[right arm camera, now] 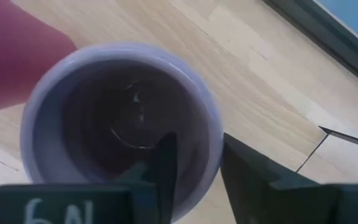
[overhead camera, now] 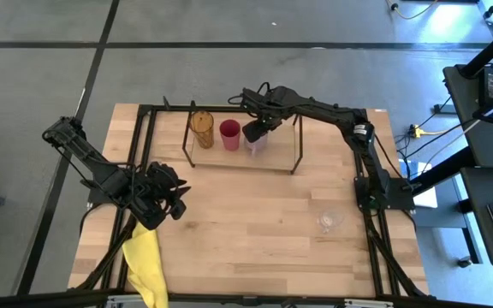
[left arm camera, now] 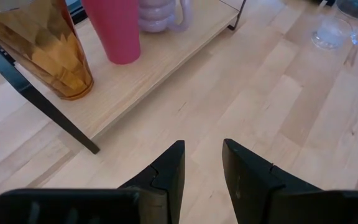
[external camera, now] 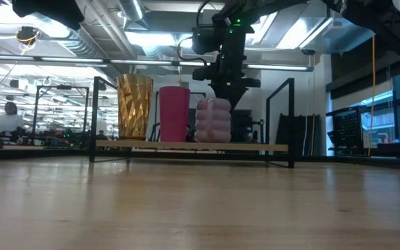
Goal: Stack small to large cups/mugs on shelf
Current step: Put the purple mug on the shelf, then put the transparent mug on the shelf
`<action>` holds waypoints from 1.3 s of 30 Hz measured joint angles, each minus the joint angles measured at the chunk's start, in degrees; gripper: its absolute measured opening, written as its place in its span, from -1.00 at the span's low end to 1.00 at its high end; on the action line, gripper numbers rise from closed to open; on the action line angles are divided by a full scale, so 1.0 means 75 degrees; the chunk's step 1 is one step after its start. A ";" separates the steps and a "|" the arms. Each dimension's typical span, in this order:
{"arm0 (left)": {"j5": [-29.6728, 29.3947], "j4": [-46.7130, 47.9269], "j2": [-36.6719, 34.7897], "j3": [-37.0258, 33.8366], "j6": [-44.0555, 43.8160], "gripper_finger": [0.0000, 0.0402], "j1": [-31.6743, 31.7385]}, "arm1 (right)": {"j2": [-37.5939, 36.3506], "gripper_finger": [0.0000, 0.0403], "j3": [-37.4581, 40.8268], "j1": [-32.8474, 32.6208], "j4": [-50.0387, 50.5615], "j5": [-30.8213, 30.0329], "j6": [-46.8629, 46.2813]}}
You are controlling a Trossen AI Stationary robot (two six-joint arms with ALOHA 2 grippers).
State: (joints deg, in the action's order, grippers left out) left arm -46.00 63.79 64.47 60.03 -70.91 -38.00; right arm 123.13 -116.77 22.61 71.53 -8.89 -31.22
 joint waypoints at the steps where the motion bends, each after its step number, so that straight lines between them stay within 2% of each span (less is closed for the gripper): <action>1: 0.0000 0.0000 0.0000 0.0000 0.0016 -0.49 -0.0003 | 0.0000 -0.38 0.0000 0.0000 0.0000 0.0015 0.0000; 6: 0.0000 0.0000 0.0000 0.0000 0.0076 -0.49 -0.0001 | -0.0013 -0.30 -0.0190 -0.0071 0.0017 -0.0061 0.0070; 13: 0.0002 0.0000 0.0000 0.0000 0.0078 -0.49 0.0000 | -0.0044 -0.29 -0.1341 -0.0145 0.0248 -0.0637 0.0388; 17: 0.0002 -0.0001 0.0000 0.0000 0.0077 -0.49 -0.0002 | -0.0047 -0.29 -0.2116 -0.0148 0.0858 -0.1053 0.0446; 20: 0.0035 -0.0006 0.0000 0.0000 0.0073 -0.49 -0.0003 | -0.0208 -0.29 -0.2376 -0.0207 0.2026 -0.1623 0.0641; 22: 0.0100 -0.0028 -0.0003 0.0000 0.0068 -0.49 -0.0019 | -0.0519 -0.29 -0.2014 -0.0250 0.2637 -0.1711 0.0630; 24: 0.0098 -0.0050 -0.0003 0.0000 0.0058 -0.49 -0.0071 | -0.1080 -0.29 -0.1321 -0.0389 0.2320 -0.1247 0.0624; 31: -0.0134 -0.0004 0.0012 0.0000 -0.0072 -0.49 -0.0111 | -0.2911 -0.29 0.0361 -0.1892 0.2408 -0.1253 -0.0256; 36: -0.0694 0.0158 0.0012 0.0000 -0.0070 -0.49 -0.0082 | -0.4273 -0.29 0.2053 -0.3066 0.2427 -0.0649 -0.1699; 39: -0.0737 0.0178 0.0012 0.0000 -0.0067 -0.49 0.0021 | -0.5064 -0.29 0.3329 -0.3704 0.2243 -0.0619 -0.2913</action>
State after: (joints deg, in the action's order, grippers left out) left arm -51.53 65.12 64.55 60.03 -71.42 -37.84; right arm 85.15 -91.80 -5.17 88.35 -13.53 -53.07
